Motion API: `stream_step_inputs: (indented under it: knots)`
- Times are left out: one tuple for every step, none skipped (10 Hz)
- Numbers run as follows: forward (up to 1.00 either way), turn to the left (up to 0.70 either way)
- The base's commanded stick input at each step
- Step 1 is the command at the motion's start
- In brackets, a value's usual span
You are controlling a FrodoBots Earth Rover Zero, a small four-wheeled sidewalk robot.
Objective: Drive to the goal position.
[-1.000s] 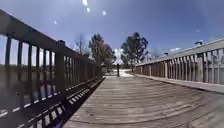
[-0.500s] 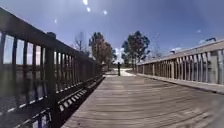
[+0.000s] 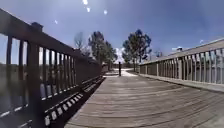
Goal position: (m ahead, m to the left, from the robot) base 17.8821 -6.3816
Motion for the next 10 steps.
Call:
stream_step_inputs:
  knots:
    - [0.70,0.00]
    - [0.70,0.00]
    - [0.70,0.00]
    - [0.70,0.00]
    - [0.70,0.00]
    - [0.70,0.00]
    - [0.70,0.00]
    - [0.70,0.00]
    - [0.70,0.00]
    - [0.70,0.00]
